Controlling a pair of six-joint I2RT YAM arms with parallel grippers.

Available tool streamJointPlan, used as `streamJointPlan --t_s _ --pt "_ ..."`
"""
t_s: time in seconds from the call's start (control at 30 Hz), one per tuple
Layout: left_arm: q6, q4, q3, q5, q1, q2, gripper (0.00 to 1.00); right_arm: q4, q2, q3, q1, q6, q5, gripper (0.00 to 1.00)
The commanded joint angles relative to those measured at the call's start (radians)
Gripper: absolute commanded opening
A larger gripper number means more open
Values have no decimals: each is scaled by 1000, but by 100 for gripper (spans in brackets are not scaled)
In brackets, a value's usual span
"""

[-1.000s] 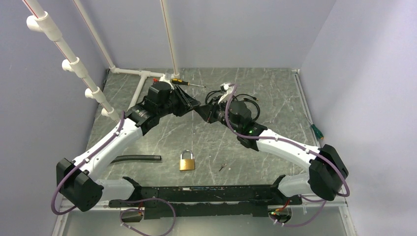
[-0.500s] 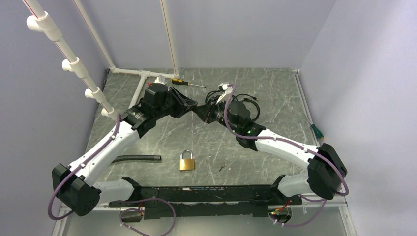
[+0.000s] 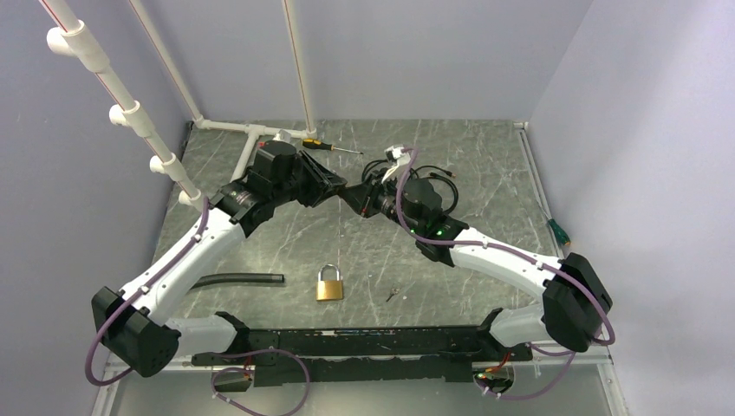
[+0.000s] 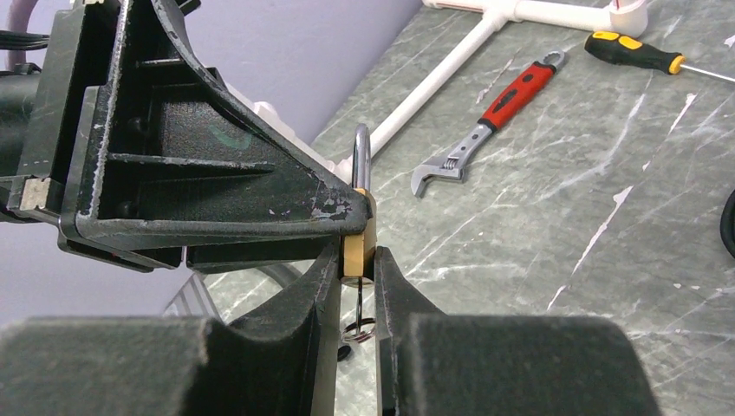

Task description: Unlock with the key

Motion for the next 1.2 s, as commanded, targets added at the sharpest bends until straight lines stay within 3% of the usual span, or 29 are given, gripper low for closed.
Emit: streamJointPlan --t_s 0.0,0.1,0.27,0.43,0.77,1.03,1.17 --pt "44 -31 -14 -22 37 -22 24 -11 -28 2 -23 -22 69 0" --pt "223 8 -36 -26 40 -36 21 -27 -45 1 -23 -36 71 0" --pt "444 117 -61 45 41 -109 31 -51 -96 -34 -24 -53 82 0" --pt "502 115 -50 8 41 -144 41 -79 -151 -82 -38 -60 97 0" --pt "505 36 -50 -167 43 -148 33 -131 -284 -143 -49 -70 81 0" --pt "625 223 -115 131 44 -190 36 -117 -312 -162 -60 -60 -93 0" --pt "663 147 -59 193 44 -137 30 -110 -311 -152 -63 -51 -173 0"
